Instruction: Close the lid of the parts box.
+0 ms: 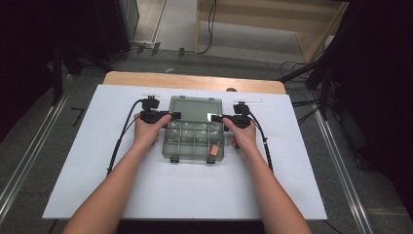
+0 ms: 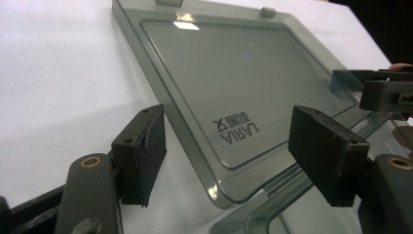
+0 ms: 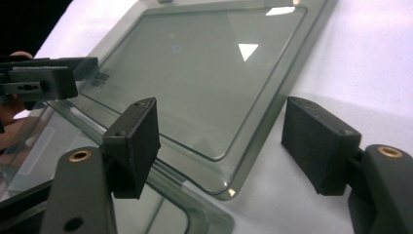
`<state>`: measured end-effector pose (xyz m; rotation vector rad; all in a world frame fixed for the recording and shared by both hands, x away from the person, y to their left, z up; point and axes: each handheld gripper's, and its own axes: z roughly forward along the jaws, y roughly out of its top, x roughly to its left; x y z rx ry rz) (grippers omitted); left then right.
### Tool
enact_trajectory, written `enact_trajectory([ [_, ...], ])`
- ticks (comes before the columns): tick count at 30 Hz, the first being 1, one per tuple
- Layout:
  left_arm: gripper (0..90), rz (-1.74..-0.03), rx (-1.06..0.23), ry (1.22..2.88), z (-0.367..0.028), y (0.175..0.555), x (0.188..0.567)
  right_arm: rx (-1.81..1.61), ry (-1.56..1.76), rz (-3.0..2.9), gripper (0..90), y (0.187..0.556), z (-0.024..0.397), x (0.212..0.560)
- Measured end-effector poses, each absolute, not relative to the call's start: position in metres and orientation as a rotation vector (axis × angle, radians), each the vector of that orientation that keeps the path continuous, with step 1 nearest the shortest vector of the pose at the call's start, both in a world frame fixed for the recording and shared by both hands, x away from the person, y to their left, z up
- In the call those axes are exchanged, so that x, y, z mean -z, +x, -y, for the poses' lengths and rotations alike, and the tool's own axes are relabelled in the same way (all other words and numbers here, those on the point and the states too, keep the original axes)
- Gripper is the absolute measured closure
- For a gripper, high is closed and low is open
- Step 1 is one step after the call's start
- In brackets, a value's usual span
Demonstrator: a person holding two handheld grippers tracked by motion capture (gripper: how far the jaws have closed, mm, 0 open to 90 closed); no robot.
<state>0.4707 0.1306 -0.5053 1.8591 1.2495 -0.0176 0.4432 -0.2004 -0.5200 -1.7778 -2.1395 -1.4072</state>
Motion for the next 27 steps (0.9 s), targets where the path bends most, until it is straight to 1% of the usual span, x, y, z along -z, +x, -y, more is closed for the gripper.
enact_trajectory([
  [4,29.8,-1.27,0.018,1.85,-0.13,0.47,0.505,1.396,-1.796,2.106,32.7,0.444,0.202,0.519],
  [6,33.0,-1.281,0.022,1.842,-0.13,0.47,0.505,1.39,-1.802,2.095,37.1,0.443,0.203,0.52],
  [7,36.6,-1.28,0.036,1.837,-0.13,0.47,0.506,1.394,-1.793,2.081,41.3,0.443,0.203,0.521],
  [9,37.4,-1.283,0.024,1.844,-0.129,0.47,0.505,1.387,-1.789,2.082,44.8,0.443,0.203,0.521],
  [10,38.2,-1.285,0.016,1.845,-0.129,0.469,0.506,1.382,-1.798,2.104,48.8,0.442,0.203,0.52],
  [15,44.1,-1.284,0.024,1.836,-0.13,0.469,0.506,1.419,-1.806,2.096,55.7,0.44,0.207,0.52],
  [19,48.1,-1.266,0.018,1.83,-0.132,0.47,0.505,1.431,-1.799,2.126,59.1,0.439,0.208,0.517],
  [27,61.7,-1.216,-0.054,1.832,-0.138,0.465,0.494,1.506,-1.768,2.219,70.0,0.434,0.212,0.509],
])
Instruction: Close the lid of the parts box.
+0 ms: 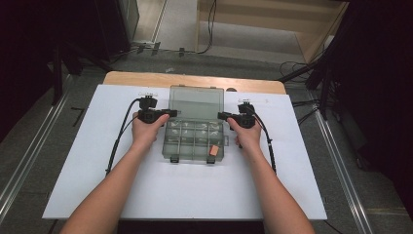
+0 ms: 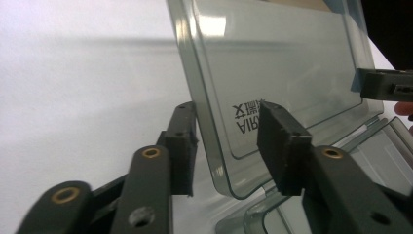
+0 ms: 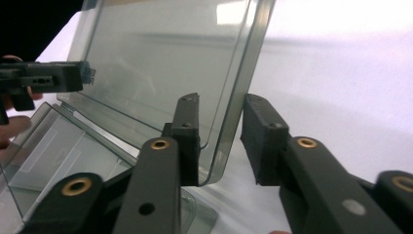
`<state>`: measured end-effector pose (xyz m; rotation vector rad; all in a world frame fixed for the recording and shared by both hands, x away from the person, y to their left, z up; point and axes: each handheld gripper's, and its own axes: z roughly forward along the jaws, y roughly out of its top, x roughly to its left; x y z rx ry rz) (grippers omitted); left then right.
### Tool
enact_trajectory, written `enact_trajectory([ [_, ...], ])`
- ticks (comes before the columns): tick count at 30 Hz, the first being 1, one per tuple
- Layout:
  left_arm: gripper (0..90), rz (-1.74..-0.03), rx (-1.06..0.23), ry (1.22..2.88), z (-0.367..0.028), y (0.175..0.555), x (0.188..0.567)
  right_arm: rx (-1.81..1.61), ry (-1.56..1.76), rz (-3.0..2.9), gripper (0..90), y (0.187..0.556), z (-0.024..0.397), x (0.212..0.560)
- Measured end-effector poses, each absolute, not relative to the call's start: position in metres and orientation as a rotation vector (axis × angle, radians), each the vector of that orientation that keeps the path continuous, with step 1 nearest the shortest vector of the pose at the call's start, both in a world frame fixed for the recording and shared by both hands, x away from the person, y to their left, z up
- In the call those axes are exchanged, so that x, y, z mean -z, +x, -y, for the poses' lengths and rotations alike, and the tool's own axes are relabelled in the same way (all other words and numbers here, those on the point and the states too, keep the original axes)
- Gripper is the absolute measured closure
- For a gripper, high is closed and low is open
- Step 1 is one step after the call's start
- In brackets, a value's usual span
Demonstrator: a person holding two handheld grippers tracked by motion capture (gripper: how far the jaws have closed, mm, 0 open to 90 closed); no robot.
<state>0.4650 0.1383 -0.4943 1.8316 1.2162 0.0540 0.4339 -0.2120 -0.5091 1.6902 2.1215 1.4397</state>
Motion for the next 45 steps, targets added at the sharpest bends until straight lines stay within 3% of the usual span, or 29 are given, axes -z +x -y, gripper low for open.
enact_trajectory([
  [6,70.2,-1.161,-0.103,1.815,-0.144,0.459,0.491,-1.417,1.631,-2.097,79.0,0.428,0.213,0.503],
  [18,80.0,-1.157,-0.127,1.806,-0.152,0.456,0.489,-1.397,1.498,-2.076,80.9,0.419,0.21,0.5],
  [22,73.4,-1.161,-0.124,1.801,-0.154,0.458,0.488,-1.404,1.468,-2.064,80.9,0.418,0.21,0.502],
  [45,79.8,-1.113,-0.201,1.683,-0.15,0.464,0.456,-1.406,1.359,-2.023,81.2,0.412,0.208,0.505],
])
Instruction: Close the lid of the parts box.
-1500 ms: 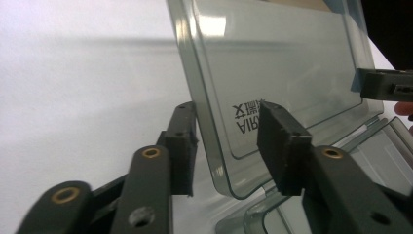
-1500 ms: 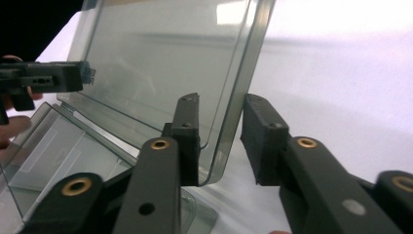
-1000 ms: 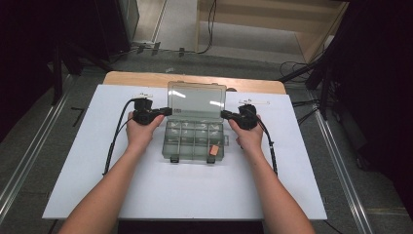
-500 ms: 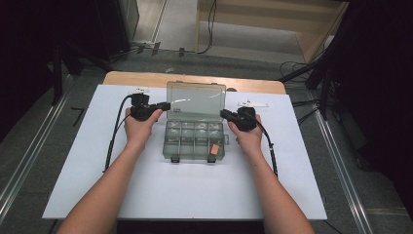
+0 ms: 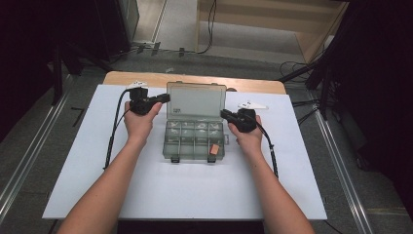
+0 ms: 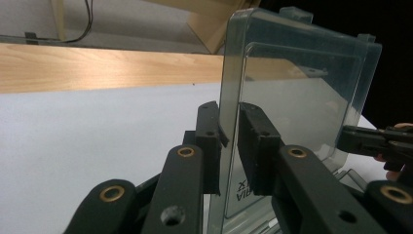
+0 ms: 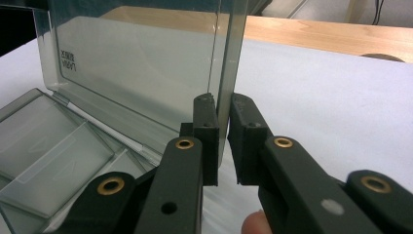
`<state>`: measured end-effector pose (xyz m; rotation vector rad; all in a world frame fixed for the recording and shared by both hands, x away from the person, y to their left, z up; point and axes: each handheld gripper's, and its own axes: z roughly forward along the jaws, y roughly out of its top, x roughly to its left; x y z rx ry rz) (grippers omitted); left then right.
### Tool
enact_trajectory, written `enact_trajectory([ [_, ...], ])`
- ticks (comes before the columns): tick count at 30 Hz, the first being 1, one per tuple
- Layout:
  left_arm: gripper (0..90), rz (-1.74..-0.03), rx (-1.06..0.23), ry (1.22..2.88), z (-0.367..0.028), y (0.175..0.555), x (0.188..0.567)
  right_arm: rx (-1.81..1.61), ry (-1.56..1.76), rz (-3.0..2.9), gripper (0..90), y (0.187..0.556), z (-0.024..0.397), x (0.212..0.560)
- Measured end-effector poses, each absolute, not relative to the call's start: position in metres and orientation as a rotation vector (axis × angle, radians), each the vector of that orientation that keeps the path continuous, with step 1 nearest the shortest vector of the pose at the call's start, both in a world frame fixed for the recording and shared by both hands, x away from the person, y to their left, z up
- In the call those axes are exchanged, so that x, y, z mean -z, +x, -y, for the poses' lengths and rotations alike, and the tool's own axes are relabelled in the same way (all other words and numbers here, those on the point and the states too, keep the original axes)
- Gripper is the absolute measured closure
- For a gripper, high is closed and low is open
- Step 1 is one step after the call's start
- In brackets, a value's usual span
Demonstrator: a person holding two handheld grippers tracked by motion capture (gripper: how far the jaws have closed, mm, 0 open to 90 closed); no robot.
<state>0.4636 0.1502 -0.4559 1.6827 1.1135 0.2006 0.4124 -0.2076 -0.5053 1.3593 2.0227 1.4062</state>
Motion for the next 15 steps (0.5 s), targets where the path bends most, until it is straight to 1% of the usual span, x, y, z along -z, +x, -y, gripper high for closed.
enact_trajectory([
  [3,82.0,-1.114,-0.208,1.696,-0.15,0.464,0.458,-1.402,1.362,-2.02,81.2,0.412,0.207,0.505],
  [7,83.5,-1.091,-0.255,1.723,-0.148,0.461,0.456,-1.407,1.393,-2.019,80.5,0.413,0.207,0.505],
  [8,83.6,-1.09,-0.256,1.723,-0.148,0.461,0.456,-1.413,1.412,-2.018,79.1,0.413,0.207,0.504],
  [10,83.9,-1.086,-0.257,1.72,-0.148,0.461,0.457,-1.399,1.446,-2.004,65.3,0.414,0.208,0.502],
  [15,84.1,-1.073,-0.279,1.72,-0.148,0.459,0.457,-1.466,1.478,-1.967,64.9,0.42,0.215,0.485],
])
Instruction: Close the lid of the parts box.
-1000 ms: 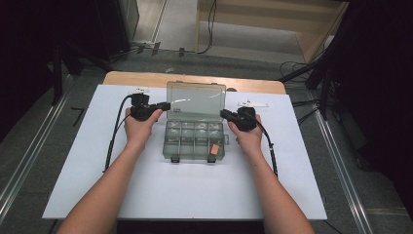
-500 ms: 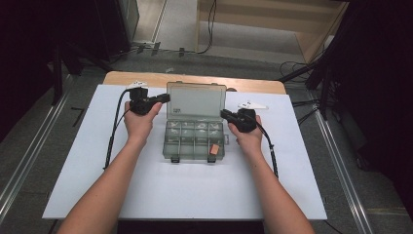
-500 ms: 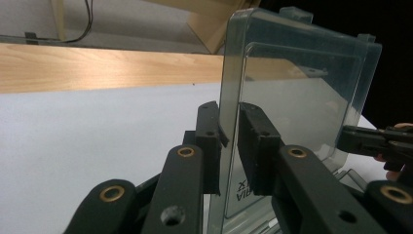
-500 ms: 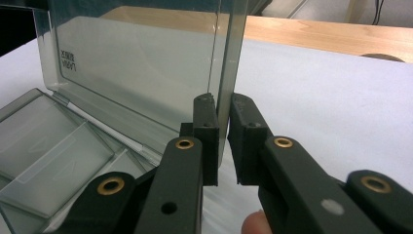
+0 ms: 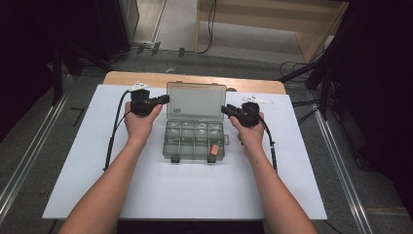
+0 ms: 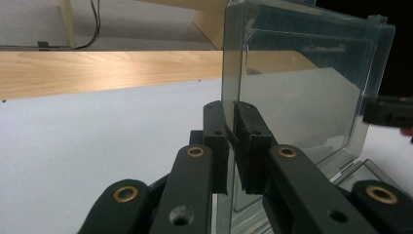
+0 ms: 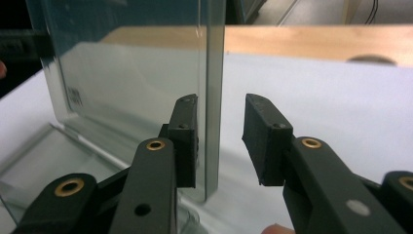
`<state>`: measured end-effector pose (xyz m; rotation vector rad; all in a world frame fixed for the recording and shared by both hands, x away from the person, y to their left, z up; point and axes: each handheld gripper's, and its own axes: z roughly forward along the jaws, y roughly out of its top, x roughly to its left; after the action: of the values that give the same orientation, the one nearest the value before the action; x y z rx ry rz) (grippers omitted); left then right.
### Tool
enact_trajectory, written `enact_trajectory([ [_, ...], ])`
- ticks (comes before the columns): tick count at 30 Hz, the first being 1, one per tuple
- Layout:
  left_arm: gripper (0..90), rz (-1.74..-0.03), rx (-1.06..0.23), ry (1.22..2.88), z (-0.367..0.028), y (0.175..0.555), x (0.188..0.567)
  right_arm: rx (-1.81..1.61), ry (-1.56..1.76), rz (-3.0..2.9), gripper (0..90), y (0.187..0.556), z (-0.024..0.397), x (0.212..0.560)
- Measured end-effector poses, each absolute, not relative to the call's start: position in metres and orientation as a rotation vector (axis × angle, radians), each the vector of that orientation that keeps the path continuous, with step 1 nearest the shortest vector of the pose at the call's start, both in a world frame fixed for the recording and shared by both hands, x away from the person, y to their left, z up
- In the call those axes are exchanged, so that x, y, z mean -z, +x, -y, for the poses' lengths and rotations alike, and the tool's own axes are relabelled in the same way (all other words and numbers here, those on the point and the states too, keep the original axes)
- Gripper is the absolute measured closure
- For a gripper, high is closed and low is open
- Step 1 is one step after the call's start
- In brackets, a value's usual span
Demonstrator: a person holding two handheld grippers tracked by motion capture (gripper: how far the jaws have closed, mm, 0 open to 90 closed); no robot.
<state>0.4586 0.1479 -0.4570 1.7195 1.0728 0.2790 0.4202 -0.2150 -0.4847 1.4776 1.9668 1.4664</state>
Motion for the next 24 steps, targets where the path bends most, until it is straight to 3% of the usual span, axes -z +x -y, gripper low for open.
enact_trajectory([
  [6,84.1,-1.062,-0.294,1.71,-0.148,0.456,0.458,-1.472,1.479,-1.968,68.6,0.429,0.211,0.46],
  [14,84.0,-1.047,-0.29,1.71,-0.15,0.455,0.458,-1.427,1.509,-1.962,80.9,0.433,0.206,0.461],
  [17,82.7,-1.055,-0.262,1.696,-0.151,0.456,0.459,-1.413,1.494,-1.966,81.5,0.432,0.206,0.46],
  [18,80.6,-1.059,-0.244,1.686,-0.152,0.456,0.459,-1.412,1.492,-1.966,81.5,0.431,0.205,0.459],
  [20,67.1,-1.04,-0.21,1.673,-0.156,0.456,0.458,-1.413,1.483,-1.964,81.8,0.43,0.205,0.459],
  [24,60.7,-1.005,-0.187,1.687,-0.161,0.452,0.452,-1.413,1.471,-1.955,81.9,0.428,0.206,0.46],
])
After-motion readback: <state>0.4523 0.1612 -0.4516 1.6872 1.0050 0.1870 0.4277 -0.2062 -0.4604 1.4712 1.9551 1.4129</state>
